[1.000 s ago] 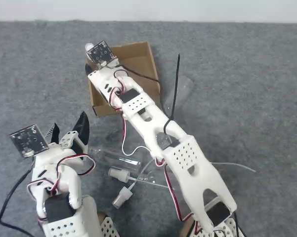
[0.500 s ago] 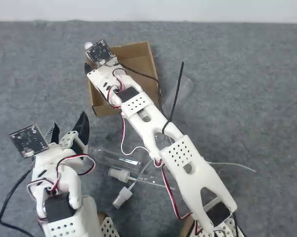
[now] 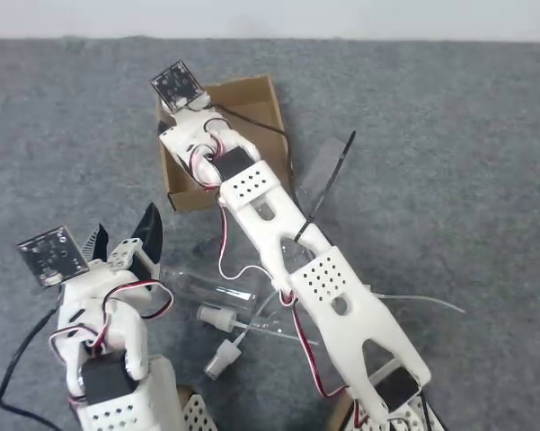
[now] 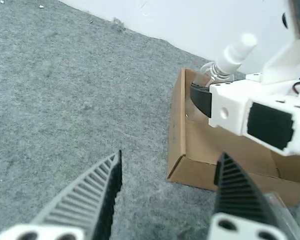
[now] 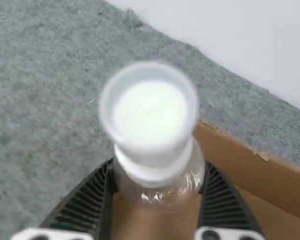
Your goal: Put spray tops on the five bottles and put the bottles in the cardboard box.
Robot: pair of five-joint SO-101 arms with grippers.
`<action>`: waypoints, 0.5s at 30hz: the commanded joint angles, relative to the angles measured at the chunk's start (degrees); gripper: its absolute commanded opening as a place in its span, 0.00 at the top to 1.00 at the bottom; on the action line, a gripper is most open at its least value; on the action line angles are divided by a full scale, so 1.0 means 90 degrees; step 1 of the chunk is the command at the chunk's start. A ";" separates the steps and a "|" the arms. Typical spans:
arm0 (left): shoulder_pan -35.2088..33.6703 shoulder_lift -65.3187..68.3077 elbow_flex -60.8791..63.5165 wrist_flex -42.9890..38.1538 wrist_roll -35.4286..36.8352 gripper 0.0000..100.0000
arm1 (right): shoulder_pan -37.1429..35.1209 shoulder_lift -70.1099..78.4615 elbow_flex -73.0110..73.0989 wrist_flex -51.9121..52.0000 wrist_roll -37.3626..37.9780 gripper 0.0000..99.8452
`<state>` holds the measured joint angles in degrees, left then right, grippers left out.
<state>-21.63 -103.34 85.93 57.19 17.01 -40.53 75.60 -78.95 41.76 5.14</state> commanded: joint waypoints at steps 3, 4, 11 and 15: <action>-0.0039 -0.0127 -0.0063 -0.0166 -0.0049 0.72 | 0.0210 -0.0132 -0.0879 0.0698 -0.0020 0.88; -0.0039 -0.0127 -0.0063 -0.0166 -0.0049 0.72 | 0.0210 -0.0132 -0.0918 0.0708 -0.0039 0.88; -0.0039 -0.0127 -0.0063 -0.0166 -0.0049 0.72 | 0.0200 -0.0112 -0.0342 0.0161 -0.0029 0.88; -0.0039 -0.0127 -0.0063 -0.0166 -0.0049 0.72 | 0.0200 -0.0112 0.0283 -0.0581 -0.0020 0.88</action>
<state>-21.63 -103.34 85.93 57.19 17.01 -39.74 76.13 -78.42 40.88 5.14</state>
